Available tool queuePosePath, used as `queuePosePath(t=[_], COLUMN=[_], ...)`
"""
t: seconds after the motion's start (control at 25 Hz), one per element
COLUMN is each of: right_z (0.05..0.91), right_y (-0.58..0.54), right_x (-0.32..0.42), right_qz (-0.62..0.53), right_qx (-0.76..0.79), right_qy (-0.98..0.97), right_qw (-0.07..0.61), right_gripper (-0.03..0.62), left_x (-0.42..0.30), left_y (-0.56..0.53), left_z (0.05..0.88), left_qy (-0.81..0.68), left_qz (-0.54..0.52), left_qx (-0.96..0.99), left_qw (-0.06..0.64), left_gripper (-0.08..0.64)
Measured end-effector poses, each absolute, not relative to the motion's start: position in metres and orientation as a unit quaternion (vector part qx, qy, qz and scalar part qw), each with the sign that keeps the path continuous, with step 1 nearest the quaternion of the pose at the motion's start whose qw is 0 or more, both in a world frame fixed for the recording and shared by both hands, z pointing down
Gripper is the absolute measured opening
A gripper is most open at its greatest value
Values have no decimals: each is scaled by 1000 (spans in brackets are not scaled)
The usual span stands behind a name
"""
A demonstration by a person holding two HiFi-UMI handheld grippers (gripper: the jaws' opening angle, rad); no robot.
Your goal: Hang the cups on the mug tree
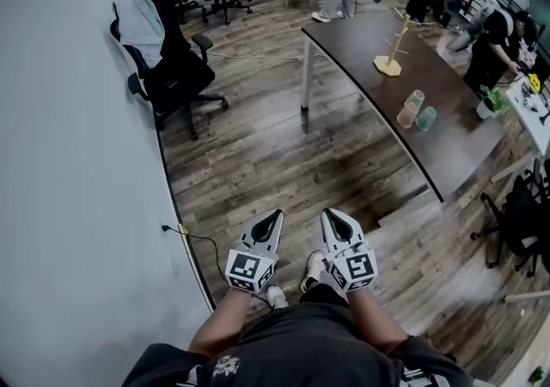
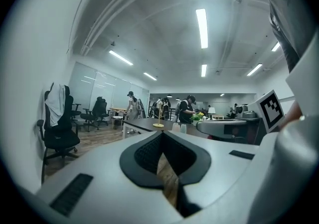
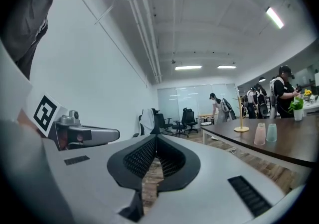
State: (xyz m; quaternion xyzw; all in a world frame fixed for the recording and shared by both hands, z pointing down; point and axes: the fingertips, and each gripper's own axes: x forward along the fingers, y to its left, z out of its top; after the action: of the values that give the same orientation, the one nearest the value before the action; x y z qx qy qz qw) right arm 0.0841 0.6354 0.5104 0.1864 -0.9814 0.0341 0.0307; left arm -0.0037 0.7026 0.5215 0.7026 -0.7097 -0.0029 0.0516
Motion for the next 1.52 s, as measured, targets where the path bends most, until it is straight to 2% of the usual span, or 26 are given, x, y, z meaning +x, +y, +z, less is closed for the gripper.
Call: queuePosePath(t=[0.44, 0.92, 1.52], right_z=[495, 492, 489], right_y=[504, 421, 323], right_x=[86, 63, -74], right_qz=[50, 49, 42], right_qx=[177, 183, 243], right_qy=[-983, -982, -969], right_qw=[1, -7, 14], right_gripper=[25, 25, 25], left_x=[-7, -22, -153], left_y=[552, 469, 359], left_z=[495, 497, 505], left_qy=[-707, -696, -640], left_qz=[22, 23, 10], left_qx=[706, 716, 767], left_qw=[35, 39, 43], left_gripper=[6, 6, 6])
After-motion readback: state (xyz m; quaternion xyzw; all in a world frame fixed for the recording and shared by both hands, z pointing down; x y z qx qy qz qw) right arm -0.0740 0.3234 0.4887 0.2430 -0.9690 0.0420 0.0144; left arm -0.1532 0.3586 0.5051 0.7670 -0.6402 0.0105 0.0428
